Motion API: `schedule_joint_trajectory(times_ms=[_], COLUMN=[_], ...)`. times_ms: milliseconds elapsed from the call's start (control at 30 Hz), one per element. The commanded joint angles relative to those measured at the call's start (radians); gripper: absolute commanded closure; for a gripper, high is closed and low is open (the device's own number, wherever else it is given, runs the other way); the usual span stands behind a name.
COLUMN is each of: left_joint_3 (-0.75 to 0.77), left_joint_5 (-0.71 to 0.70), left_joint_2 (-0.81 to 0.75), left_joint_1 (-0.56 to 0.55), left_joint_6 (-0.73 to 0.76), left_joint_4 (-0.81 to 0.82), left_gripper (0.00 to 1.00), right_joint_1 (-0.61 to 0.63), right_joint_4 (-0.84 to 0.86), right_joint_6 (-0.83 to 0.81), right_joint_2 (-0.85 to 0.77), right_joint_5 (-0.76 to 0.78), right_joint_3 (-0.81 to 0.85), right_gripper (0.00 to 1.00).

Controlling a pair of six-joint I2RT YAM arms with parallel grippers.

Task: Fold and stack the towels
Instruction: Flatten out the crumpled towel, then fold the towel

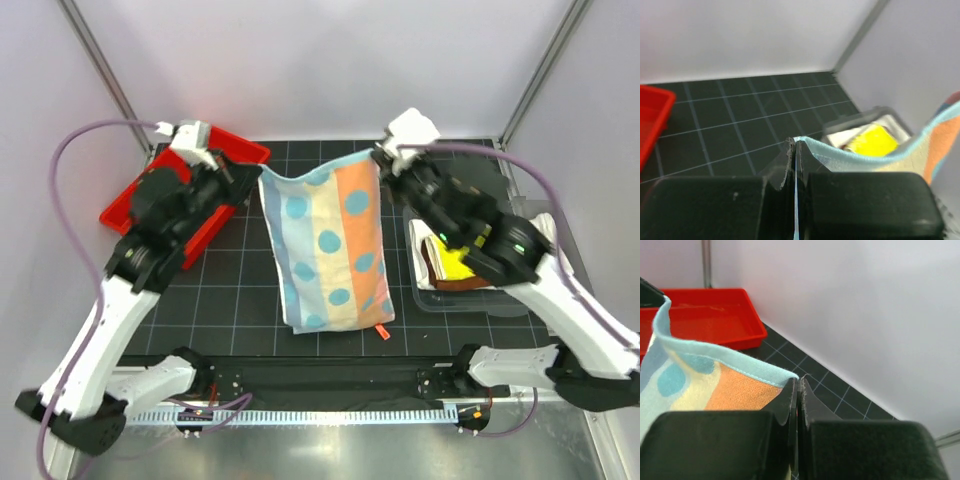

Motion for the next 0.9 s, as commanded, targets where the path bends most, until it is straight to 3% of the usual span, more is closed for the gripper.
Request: schedule_joint_trajectory(times_ms=[0,100,267,433,600,867], left_joint_3=[0.067,0.098,0.22,0.366,0.408,0.209], left_joint_5=[-0.182,-0.148,-0.061,0.135,0.255,0.268], left_joint_2=[0.147,0.297,0.561,0.84,0.96,0.933], left_joint_1=[0.018,0.064,0.159,0.245,0.256,0.257], left_joint_6=[0.111,0.11,0.096,0.059,0.088,0.197], left_joint_4=[0.082,0.166,0.263,0.447,0.503,0.507], left_gripper=[1.0,1.0,1.0,1.0,1.0,1.0], right_joint_1=[-0.241,-0.401,-0.549,-0.677,-0.696,-0.693], right_joint_4=[0.121,0.15,0.196,0.212,0.115,0.118], right_joint_6=[0.0,0.059,0.125,0.183,0.151,0.13], right_joint_2=[0.127,0.275,0.537,0.762,0.953,0.915], right_joint_5=[-0.079,-0.265,-0.473,-0.623,-0.726,-0.78], right_joint_3=[0.057,0.094,0.182,0.341,0.478,0.282], right_gripper=[0.99,0.99,0.99,0.99,0.99,0.99])
